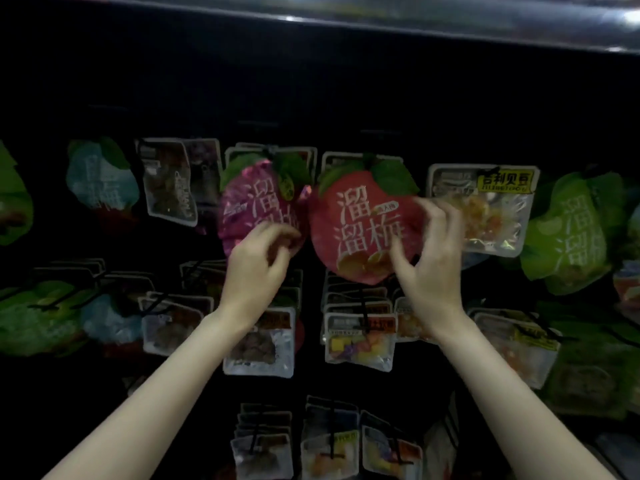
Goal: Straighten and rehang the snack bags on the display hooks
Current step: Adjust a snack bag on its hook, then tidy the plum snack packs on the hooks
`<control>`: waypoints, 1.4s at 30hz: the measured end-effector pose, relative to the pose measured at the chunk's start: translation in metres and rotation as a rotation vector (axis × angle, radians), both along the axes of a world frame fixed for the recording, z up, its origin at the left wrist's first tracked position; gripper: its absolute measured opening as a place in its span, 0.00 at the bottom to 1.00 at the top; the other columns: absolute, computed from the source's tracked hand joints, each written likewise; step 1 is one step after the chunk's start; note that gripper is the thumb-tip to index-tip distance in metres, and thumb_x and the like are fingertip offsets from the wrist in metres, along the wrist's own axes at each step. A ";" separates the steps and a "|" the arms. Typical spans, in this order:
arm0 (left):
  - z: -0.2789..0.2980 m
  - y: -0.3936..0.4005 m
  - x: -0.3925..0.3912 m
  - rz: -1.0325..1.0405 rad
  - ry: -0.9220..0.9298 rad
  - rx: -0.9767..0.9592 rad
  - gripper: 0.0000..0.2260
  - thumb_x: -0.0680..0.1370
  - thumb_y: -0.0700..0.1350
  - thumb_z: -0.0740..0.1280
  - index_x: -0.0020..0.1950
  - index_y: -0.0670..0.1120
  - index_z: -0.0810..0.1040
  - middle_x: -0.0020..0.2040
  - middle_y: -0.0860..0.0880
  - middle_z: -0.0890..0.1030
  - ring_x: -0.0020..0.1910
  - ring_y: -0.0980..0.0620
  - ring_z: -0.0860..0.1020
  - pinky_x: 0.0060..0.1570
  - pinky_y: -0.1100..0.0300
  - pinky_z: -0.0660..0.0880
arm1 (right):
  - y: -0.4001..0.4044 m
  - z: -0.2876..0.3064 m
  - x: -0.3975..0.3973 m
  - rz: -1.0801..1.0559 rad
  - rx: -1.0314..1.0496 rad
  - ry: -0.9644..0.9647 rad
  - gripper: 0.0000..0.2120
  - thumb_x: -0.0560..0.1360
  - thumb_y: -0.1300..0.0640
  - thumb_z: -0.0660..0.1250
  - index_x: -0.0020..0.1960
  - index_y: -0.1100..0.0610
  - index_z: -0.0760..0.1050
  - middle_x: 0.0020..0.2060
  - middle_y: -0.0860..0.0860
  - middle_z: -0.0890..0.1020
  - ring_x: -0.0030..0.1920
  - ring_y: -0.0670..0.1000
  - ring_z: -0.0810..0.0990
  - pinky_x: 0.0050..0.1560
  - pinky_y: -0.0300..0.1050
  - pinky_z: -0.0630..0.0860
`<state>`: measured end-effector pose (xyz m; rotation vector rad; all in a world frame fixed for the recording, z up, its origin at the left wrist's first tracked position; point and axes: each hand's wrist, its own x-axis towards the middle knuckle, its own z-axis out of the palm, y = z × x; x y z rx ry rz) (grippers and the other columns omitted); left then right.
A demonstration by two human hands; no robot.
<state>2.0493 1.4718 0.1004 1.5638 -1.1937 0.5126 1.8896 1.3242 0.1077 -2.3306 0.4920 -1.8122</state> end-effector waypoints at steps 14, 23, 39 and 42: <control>-0.117 0.083 0.044 0.195 0.225 0.406 0.13 0.79 0.39 0.60 0.62 0.46 0.75 0.53 0.53 0.77 0.56 0.53 0.73 0.49 0.66 0.65 | 0.070 -0.119 0.080 0.152 0.180 0.836 0.29 0.77 0.55 0.65 0.74 0.56 0.56 0.70 0.53 0.62 0.70 0.53 0.62 0.68 0.45 0.62; -0.153 0.119 0.053 0.159 0.342 0.473 0.14 0.78 0.35 0.60 0.61 0.47 0.76 0.58 0.52 0.77 0.59 0.53 0.74 0.54 0.64 0.70 | 0.076 -0.129 0.107 0.108 0.463 0.569 0.14 0.76 0.55 0.66 0.59 0.58 0.69 0.53 0.51 0.69 0.49 0.48 0.69 0.42 0.38 0.60; -0.139 0.087 0.059 -0.219 0.111 0.583 0.19 0.76 0.45 0.68 0.66 0.50 0.71 0.62 0.57 0.70 0.62 0.61 0.67 0.63 0.64 0.63 | 0.094 -0.143 0.064 0.193 0.121 0.625 0.08 0.72 0.67 0.69 0.44 0.58 0.72 0.56 0.57 0.74 0.53 0.48 0.74 0.50 0.30 0.64; -0.148 0.082 0.048 -0.336 0.378 0.569 0.09 0.78 0.50 0.63 0.50 0.47 0.79 0.46 0.50 0.81 0.45 0.56 0.78 0.47 0.62 0.71 | 0.089 -0.150 0.062 0.178 0.128 0.624 0.06 0.73 0.65 0.69 0.43 0.58 0.72 0.59 0.56 0.74 0.52 0.50 0.77 0.49 0.32 0.66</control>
